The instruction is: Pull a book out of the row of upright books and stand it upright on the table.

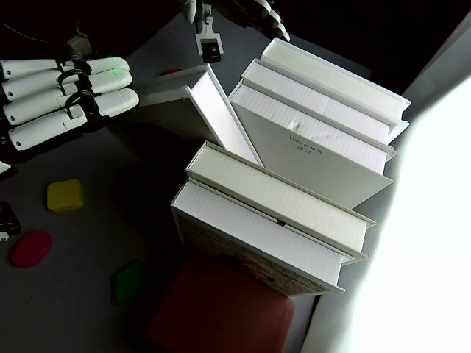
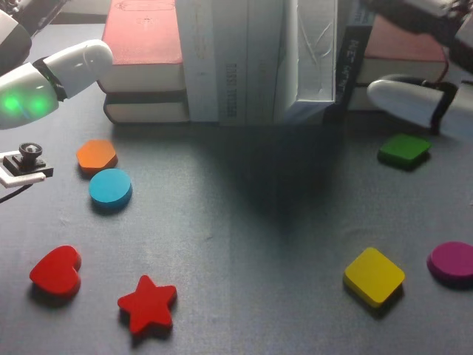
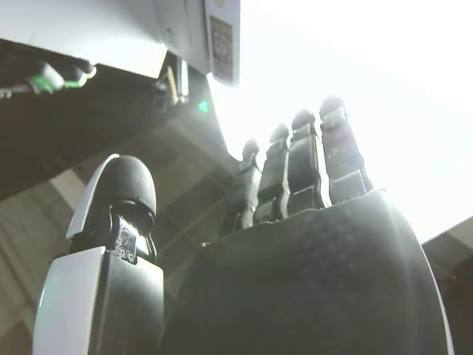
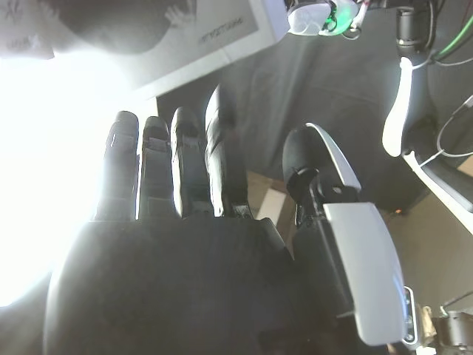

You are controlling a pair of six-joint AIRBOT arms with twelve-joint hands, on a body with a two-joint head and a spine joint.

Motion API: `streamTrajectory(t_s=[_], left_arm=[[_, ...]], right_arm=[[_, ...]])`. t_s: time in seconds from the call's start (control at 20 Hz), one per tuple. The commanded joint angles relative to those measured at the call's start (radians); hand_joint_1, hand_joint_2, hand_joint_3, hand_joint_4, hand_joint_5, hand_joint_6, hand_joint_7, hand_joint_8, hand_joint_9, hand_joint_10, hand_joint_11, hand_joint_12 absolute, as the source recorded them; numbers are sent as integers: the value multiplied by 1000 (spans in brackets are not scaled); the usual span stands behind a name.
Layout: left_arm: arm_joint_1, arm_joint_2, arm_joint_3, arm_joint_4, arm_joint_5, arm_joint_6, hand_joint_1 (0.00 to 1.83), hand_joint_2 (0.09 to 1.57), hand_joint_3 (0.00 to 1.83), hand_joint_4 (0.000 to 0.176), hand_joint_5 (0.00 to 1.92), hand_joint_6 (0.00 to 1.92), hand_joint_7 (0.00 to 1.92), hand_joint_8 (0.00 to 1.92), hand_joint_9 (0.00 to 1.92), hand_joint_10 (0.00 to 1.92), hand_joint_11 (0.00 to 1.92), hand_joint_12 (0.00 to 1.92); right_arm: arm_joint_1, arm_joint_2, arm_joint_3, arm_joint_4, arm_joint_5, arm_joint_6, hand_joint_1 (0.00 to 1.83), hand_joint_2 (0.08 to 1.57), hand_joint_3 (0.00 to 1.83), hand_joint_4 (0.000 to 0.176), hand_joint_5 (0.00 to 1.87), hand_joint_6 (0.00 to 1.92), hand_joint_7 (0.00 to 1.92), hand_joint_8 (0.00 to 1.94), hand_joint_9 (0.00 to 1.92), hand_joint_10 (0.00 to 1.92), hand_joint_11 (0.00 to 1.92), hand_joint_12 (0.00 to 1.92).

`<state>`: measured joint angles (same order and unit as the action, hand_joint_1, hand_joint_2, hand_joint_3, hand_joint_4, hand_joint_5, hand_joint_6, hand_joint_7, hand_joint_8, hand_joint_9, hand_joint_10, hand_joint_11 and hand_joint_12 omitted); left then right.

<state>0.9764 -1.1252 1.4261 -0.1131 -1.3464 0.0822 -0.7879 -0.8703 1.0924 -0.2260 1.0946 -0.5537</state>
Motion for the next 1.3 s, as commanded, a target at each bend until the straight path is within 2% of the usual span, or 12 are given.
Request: streamTrajectory(t_s=[0.0,0.1,0.15,0.2,0.25,0.3,0.45,0.5,1.0,1.15,1.2,1.25], left_arm=[[-6,1,2,-24,-122,-6,350,1346,0,25,0,0,0,0,0,0,0,0],[-4,1,2,-26,-123,-6,319,1348,1,29,0,0,0,0,0,0,0,0],[-2,1,2,-27,-123,-6,314,1349,2,21,0,0,0,0,0,0,0,0],[-1,1,2,-27,-123,-6,327,1349,1,22,0,0,0,0,0,0,0,0],[-1,1,3,-28,-123,-6,327,1349,1,22,0,0,0,0,0,0,0,0],[1,1,3,-30,-124,-6,339,1348,0,33,0,0,0,0,0,0,0,0],[5,1,3,-31,-124,-6,342,1344,0,53,15,4,0,0,0,0,0,0],[7,1,3,-32,-123,-6,374,1336,0,60,19,4,0,0,0,0,0,0],[13,0,3,-36,-121,-6,358,1333,0,74,6,0,0,0,0,0,0,0],[13,0,3,-36,-121,-6,342,1331,0,71,5,0,0,0,0,0,0,0],[13,0,3,-36,-121,-6,342,1331,0,71,5,0,0,0,0,0,0,0],[13,-1,3,-36,-122,-6,347,1327,0,74,1,0,0,0,0,0,0,0]], right_arm=[[21,9,1,19,109,5,577,1323,0,109,0,0,0,0,0,0,0,0],[59,24,1,-21,65,5,629,1235,0,140,0,0,0,0,0,0,0,0],[97,26,1,-59,22,5,823,1032,146,175,0,0,0,0,0,0,0,1026],[137,28,3,-100,-24,11,929,1075,75,162,0,0,0,0,0,0,0,425],[172,28,5,-140,-65,20,929,1075,75,162,0,0,0,0,0,0,0,425],[218,28,10,-206,-130,40,1068,1088,47,87,0,0,0,0,0,0,0,105],[369,11,15,-404,-335,84,1200,1071,26,72,0,0,0,0,0,0,0,0],[395,7,16,-442,-374,90,1286,1048,14,97,0,0,0,0,0,0,0,0],[606,-40,0,-1029,-654,324,1419,1028,0,132,0,0,0,0,0,0,0,0],[642,-66,0,-1194,-675,429,1375,1080,16,26,124,51,70,26,27,12,0,0],[650,-77,2,-1274,-685,487,1375,1080,16,26,124,51,70,26,27,12,0,0],[651,-89,7,-1329,-686,529,1247,1122,93,0,809,760,679,1189,274,1177,18,882]])
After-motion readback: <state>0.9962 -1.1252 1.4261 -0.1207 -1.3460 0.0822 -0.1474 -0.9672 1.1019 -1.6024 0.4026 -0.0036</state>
